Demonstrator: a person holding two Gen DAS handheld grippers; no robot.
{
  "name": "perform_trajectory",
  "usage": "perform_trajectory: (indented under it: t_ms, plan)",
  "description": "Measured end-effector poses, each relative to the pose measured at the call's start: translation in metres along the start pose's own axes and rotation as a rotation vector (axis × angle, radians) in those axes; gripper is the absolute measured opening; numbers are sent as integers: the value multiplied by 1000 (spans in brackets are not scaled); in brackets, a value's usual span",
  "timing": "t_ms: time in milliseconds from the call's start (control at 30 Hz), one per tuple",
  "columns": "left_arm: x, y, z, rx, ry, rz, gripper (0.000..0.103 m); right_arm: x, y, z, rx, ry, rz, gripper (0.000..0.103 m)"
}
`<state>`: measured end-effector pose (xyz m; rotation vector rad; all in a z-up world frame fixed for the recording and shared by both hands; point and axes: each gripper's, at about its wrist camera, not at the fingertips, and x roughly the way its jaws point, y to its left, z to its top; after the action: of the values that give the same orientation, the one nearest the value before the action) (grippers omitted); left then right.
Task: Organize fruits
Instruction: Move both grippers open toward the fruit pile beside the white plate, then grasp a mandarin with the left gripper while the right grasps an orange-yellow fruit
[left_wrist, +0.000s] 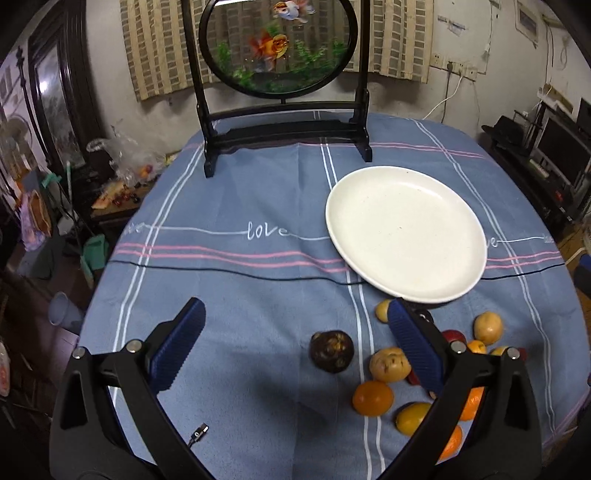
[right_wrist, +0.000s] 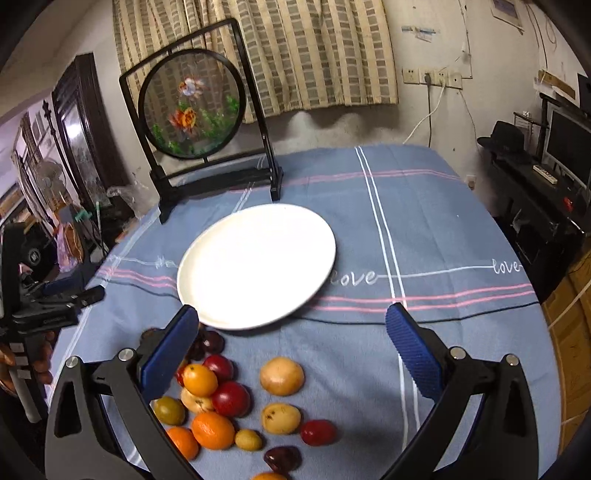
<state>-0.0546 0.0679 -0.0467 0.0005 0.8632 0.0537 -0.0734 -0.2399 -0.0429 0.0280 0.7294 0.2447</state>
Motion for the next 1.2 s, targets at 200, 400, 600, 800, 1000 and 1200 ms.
perform_trajectory:
  t_ms: [200,400,600,800,1000,1200]
  plan:
    - [-13,-15,-4,50,-29,-115,100,0,8,-5,-50,3,58,102]
    - [-10,-41,-13,138,-19,-146,100,0,5,-16,-47,102,95,102]
    - [-15,-47,-32,206,52,-273,100,-2,8,-63,-113,254,168,97]
    - [-13,-72,-64,281,151,-360,100,14,22,-110,-150,426,183,67]
    - [-11,-92,-91,325,229,-410,100,24,23,-125,-80,471,171,67]
    - [3,-101,-106,305,301,-420,100,36,24,-135,-63,504,169,39]
